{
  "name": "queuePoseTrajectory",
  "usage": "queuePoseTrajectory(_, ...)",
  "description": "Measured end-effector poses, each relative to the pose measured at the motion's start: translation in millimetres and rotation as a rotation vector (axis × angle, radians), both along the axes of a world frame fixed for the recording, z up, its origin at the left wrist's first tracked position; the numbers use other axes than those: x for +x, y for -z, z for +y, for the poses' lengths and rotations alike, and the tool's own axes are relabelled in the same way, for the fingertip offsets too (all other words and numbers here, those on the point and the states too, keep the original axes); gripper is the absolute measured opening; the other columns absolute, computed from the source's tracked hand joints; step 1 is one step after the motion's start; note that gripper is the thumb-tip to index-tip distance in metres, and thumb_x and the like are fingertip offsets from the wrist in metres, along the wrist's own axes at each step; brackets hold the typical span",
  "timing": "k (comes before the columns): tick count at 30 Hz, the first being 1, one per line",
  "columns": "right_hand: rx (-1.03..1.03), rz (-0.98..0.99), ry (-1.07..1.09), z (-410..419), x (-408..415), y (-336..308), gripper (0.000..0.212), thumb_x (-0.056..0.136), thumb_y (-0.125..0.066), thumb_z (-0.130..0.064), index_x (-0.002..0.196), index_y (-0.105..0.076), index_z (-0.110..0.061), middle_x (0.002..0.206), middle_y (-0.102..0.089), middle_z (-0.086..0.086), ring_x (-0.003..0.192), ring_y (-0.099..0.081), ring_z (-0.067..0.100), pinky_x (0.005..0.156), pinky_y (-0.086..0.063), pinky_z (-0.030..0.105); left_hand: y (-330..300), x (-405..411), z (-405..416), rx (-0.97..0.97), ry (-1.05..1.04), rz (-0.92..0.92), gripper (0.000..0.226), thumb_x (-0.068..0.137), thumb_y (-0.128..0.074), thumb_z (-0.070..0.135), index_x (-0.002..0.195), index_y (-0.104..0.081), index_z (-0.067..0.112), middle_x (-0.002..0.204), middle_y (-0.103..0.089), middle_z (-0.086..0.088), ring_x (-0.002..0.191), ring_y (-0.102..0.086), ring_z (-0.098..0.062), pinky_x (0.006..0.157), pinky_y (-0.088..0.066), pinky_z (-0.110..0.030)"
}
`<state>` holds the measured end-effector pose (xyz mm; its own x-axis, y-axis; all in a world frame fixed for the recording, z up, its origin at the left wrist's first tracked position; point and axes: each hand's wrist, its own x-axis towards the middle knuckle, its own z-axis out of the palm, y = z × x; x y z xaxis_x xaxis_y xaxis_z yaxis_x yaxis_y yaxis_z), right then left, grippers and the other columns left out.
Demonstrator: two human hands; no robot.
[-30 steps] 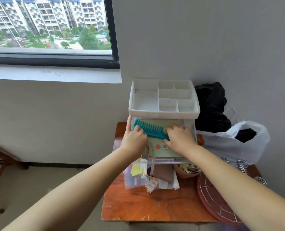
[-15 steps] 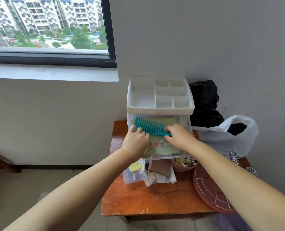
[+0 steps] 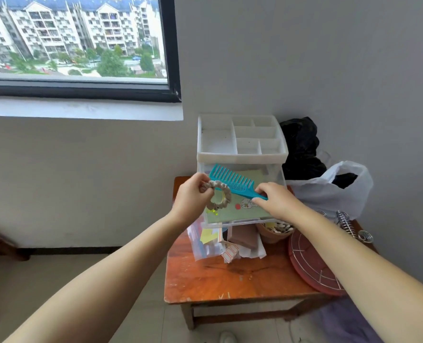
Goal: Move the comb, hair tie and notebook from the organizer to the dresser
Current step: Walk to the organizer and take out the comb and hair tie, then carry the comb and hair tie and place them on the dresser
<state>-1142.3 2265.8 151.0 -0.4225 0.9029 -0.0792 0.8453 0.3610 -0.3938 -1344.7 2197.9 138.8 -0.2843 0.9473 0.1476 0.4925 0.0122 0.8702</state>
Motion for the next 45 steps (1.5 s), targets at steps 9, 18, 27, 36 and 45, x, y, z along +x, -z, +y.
queuePoseTrajectory(9,0.027,0.125,-0.3,-28,-96,-12,0.024,0.088,-0.058,-0.025,0.107,-0.062,-0.01,0.111,-0.064,0.01,0.087,-0.056,0.017,0.072,-0.044,0.027,5,-82,-89,-0.031,-0.415,-0.158,0.009,0.077,-0.057,0.008,0.077,-0.057,0.017,0.063,-0.054,0.001,0.057,-0.052,-0.015,0.058,-0.046,-0.028)
queuePoseTrajectory(18,-0.076,0.171,-0.868,-155,-228,16,0.02,0.086,-0.06,-0.022,0.1,-0.065,-0.009,0.1,-0.063,0.013,0.093,-0.057,0.026,0.075,-0.037,0.028,45,-103,-286,-0.034,-1.092,-0.362,0.018,0.079,-0.056,0.0,0.074,-0.052,0.016,0.077,-0.06,-0.015,0.056,-0.055,-0.025,0.061,-0.049,-0.033)
queuePoseTrajectory(27,-0.249,0.063,-1.461,-441,-271,71,0.014,0.084,-0.061,-0.02,0.091,-0.065,-0.009,0.087,-0.062,0.011,0.082,-0.055,0.029,0.063,-0.028,0.027,83,-7,-596,-0.032,-1.834,-0.546,0.012,0.072,-0.062,0.005,0.073,-0.055,0.015,0.074,-0.066,-0.014,0.058,-0.06,-0.025,0.063,-0.049,-0.031)
queuePoseTrajectory(36,-0.401,-0.104,-1.845,-795,-214,95,0.021,0.087,-0.059,-0.022,0.094,-0.065,-0.003,0.093,-0.065,0.018,0.081,-0.056,0.032,0.063,-0.033,0.027,75,152,-879,-0.022,-2.36,-0.614,0.01,0.067,-0.063,0.006,0.074,-0.057,0.009,0.062,-0.055,-0.005,0.053,-0.052,-0.018,0.039,-0.038,-0.018)
queuePoseTrajectory(45,-0.394,-0.211,-2.125,-1060,-159,101,0.022,0.086,-0.057,-0.021,0.091,-0.064,0.0,0.08,-0.062,0.015,0.069,-0.05,0.027,0.055,-0.034,0.031,91,242,-1084,0.242,-2.7,-0.743,0.014,0.068,-0.059,-0.001,0.079,-0.056,0.008,0.058,-0.049,-0.005,0.056,-0.044,-0.02,0.059,-0.041,-0.03)
